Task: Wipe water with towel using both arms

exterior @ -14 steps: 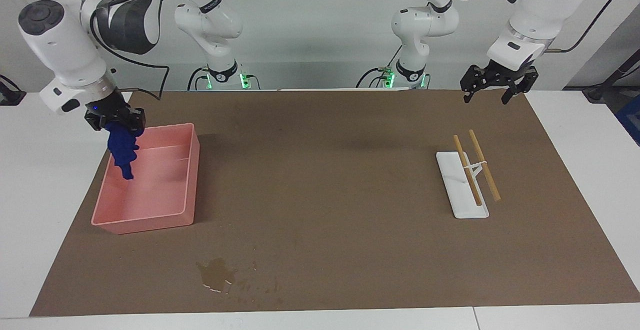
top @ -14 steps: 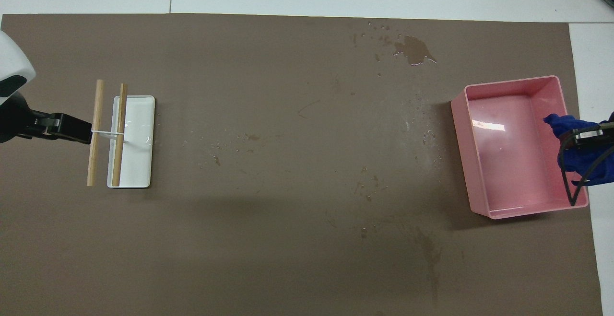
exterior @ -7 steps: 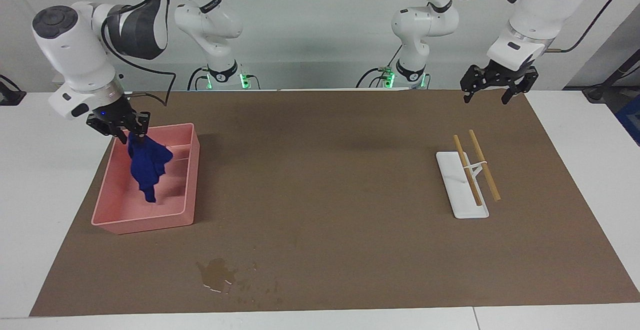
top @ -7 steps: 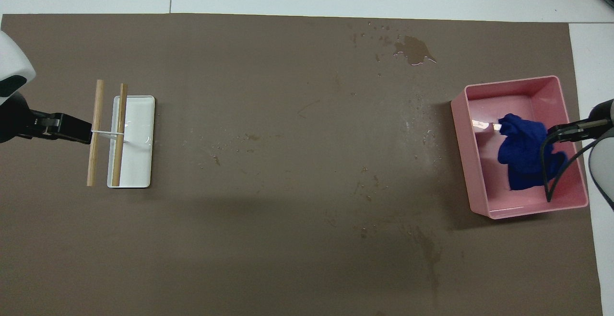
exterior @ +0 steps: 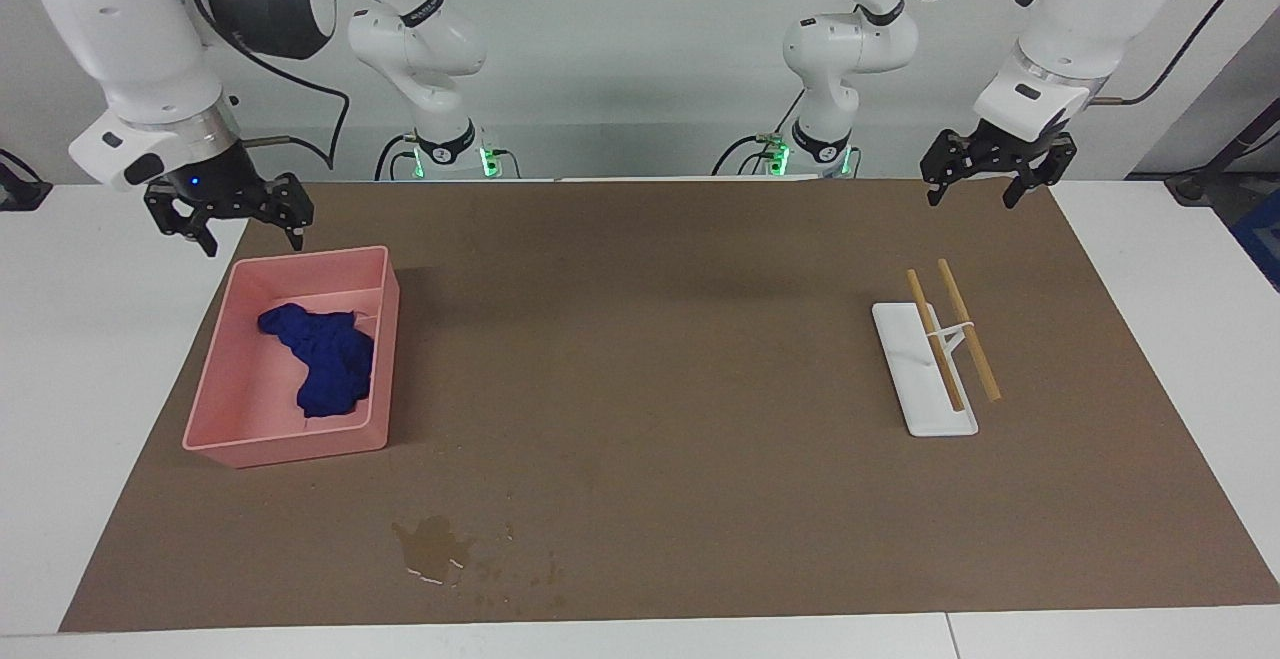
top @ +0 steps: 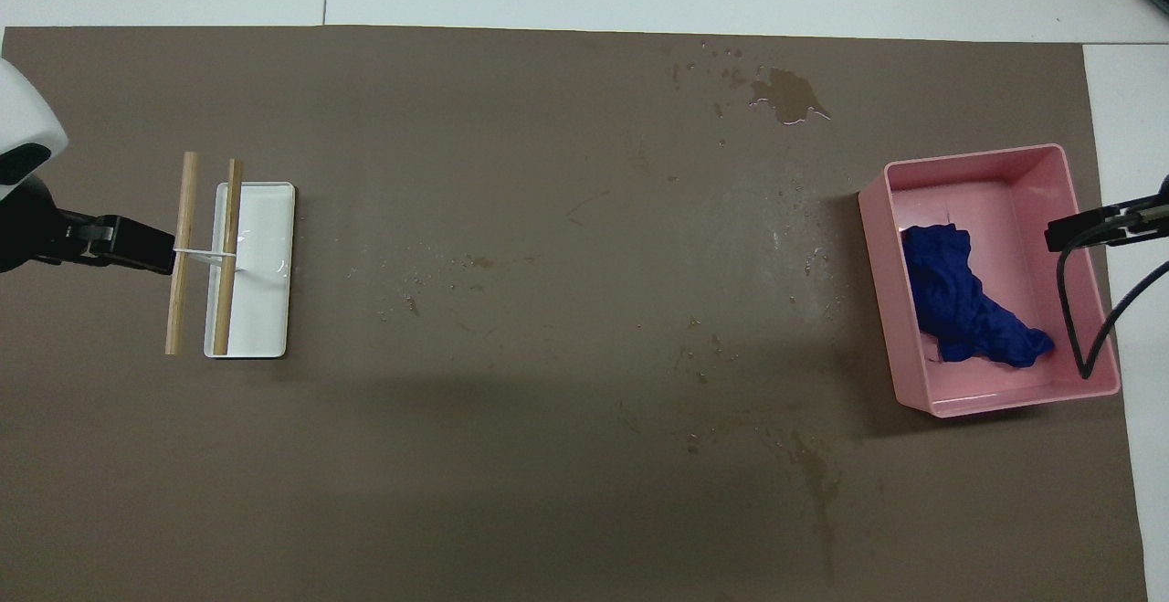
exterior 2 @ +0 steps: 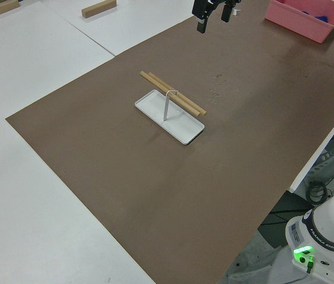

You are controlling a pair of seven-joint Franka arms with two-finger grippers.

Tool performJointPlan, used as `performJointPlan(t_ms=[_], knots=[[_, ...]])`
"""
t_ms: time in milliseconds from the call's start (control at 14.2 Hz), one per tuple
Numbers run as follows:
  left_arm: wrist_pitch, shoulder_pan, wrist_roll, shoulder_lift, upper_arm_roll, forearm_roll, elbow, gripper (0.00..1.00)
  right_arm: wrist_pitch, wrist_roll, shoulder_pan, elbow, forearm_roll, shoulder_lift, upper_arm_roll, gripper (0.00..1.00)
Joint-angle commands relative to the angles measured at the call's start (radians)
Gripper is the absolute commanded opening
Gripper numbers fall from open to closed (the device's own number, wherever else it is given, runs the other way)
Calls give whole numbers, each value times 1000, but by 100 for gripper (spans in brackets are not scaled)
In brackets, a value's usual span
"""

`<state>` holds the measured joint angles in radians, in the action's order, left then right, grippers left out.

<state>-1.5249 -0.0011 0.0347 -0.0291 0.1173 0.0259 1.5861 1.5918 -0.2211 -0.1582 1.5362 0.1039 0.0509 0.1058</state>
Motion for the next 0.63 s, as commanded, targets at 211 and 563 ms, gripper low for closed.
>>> performJointPlan(t_ms=[211, 563], knots=[[6, 1, 5, -23, 1, 9, 23, 100, -84, 121, 48, -116, 5, 40, 17, 100], [6, 1, 5, -23, 1, 9, 23, 100, -148, 120, 40, -104, -26, 3, 28, 100]])
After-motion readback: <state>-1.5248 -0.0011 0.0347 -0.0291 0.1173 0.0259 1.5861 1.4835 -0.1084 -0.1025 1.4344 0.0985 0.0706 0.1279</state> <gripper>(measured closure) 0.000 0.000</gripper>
